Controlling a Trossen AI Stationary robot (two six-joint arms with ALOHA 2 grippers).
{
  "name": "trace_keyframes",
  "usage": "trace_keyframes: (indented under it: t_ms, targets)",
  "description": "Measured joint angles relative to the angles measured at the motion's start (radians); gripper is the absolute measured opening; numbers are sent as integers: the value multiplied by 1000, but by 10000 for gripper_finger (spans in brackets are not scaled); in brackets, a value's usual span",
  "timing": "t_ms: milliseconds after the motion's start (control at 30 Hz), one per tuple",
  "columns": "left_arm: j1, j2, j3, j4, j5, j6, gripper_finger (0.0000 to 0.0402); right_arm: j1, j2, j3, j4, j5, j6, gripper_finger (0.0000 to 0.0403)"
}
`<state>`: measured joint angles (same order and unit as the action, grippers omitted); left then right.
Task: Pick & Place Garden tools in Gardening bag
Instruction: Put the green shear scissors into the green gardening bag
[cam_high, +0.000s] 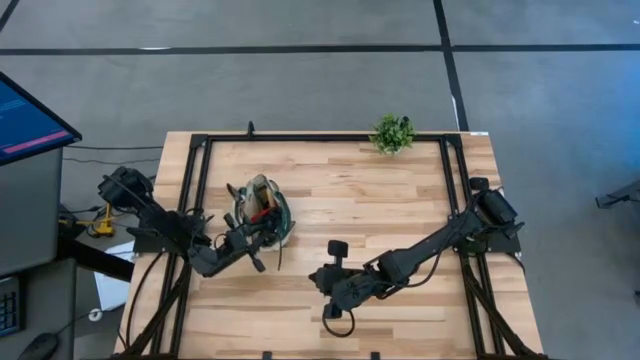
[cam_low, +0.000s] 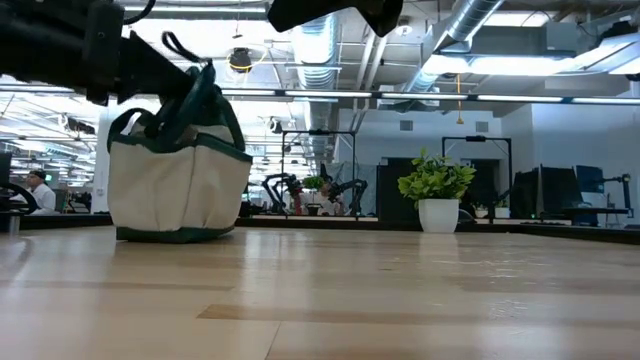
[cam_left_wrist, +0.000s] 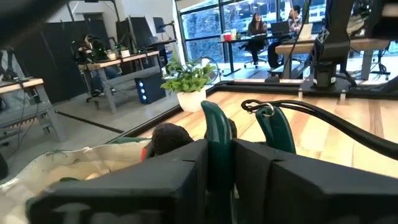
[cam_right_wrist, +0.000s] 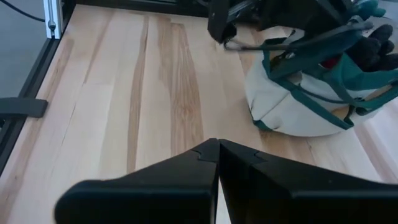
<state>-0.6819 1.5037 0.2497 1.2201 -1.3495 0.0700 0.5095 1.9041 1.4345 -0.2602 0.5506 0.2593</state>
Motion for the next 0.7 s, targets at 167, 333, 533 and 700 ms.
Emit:
trace_keyframes:
  t_ms: [167,333,533,700]
  targets:
    - [3,-79,-1,-1,1,38,102,0,0,0,5,-3,1,0]
    - [3,-167,-1,-1,2,89,124,2,0,0,7,-4,1,0]
    - [3,-272,-1,0,152,91,117,1,0,0,94,-108,-63,0]
    - [-17,-354,-1,1,263,130,79,0,35,-3,175,-174,-109,0]
